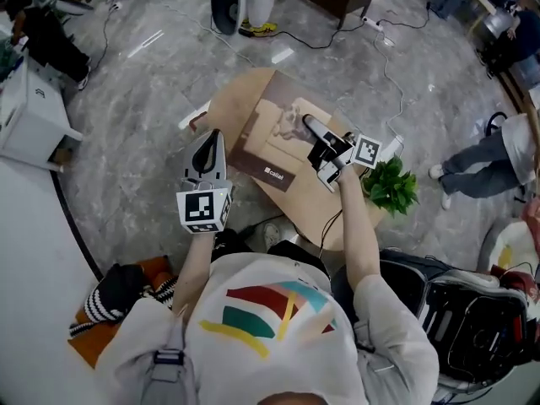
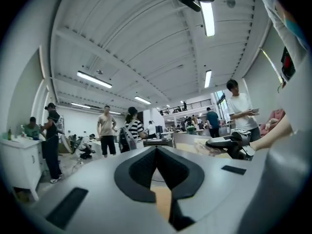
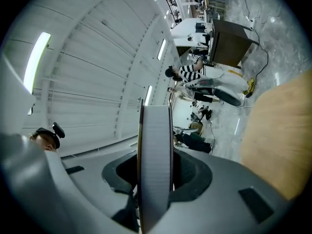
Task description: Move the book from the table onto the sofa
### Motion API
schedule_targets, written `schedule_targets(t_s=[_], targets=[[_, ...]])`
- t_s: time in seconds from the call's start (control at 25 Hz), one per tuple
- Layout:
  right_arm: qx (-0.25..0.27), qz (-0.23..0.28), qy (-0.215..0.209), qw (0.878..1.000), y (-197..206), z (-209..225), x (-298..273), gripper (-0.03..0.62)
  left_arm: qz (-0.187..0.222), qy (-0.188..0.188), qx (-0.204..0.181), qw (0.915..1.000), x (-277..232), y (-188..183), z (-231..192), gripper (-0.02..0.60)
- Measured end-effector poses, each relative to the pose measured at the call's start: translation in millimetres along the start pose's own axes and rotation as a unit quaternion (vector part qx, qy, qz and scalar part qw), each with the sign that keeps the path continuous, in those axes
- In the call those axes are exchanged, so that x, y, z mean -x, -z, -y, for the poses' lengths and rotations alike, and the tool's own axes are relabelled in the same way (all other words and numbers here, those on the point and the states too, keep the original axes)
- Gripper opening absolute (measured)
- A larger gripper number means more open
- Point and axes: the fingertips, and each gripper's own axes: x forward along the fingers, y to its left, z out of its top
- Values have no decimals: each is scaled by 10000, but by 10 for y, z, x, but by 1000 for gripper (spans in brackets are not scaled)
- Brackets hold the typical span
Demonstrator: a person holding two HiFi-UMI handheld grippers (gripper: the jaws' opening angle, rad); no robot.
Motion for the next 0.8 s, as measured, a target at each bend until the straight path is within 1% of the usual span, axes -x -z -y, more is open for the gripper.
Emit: schedule_targets(t_s=[0.12, 0.2, 0.24, 0.32, 0.4, 0.48, 0.56, 0.6, 0.64, 0.68, 0.72, 0.76, 0.8], targets=[[-44, -426, -160, 9990, 378, -124, -394, 153, 50, -518, 29, 9986, 491, 31, -407, 6], [-131, -837, -340, 9958, 807, -182, -829, 153, 95, -998, 79, 9949, 940, 72, -814, 7], [-188, -1087, -445, 9929, 1077, -209, -1103, 153, 120, -1273, 92, 9917, 1206, 94, -1054, 6], [-357, -1620, -689, 9837, 1754, -292, -1727, 153, 116, -1864, 102, 9824, 1844, 154, -1582, 6], [-620, -2069, -944, 9718, 2555, -413, -2337, 153, 62, -2424, 125, 9701, 2578, 219, -2117, 6], [-854, -2315, -1183, 9618, 3221, -584, -2779, 153, 52, -2783, 73, 9605, 3212, 213, -2520, 6], [-1041, -2544, -1356, 9519, 3793, -774, -3024, 153, -14, -3068, -65, 9518, 3783, 172, -2727, 6], [-1122, -2737, -1417, 9447, 4134, -860, -3125, 153, -67, -3270, -126, 9449, 4113, 163, -2806, 6], [-1213, -2991, -1483, 9348, 4529, -949, -3240, 153, -116, -3536, -166, 9352, 4485, 163, -2893, 7], [-1327, -3286, -1559, 9220, 4958, -1050, -3368, 153, -154, -3864, -183, 9220, 4882, 167, -2984, 6], [-1463, -3605, -1646, 9064, 5400, -1171, -3493, 153, -184, -4238, -173, 9054, 5289, 171, -3064, 6], [-1613, -3939, -1733, 8881, 5842, -1308, -3593, 153, -213, -4636, -135, 8857, 5694, 183, -3117, 6], [-1753, -4282, -1811, 8678, 6275, -1448, -3658, 153, -245, -5026, -73, 8641, 6087, 213, -3138, 6]])
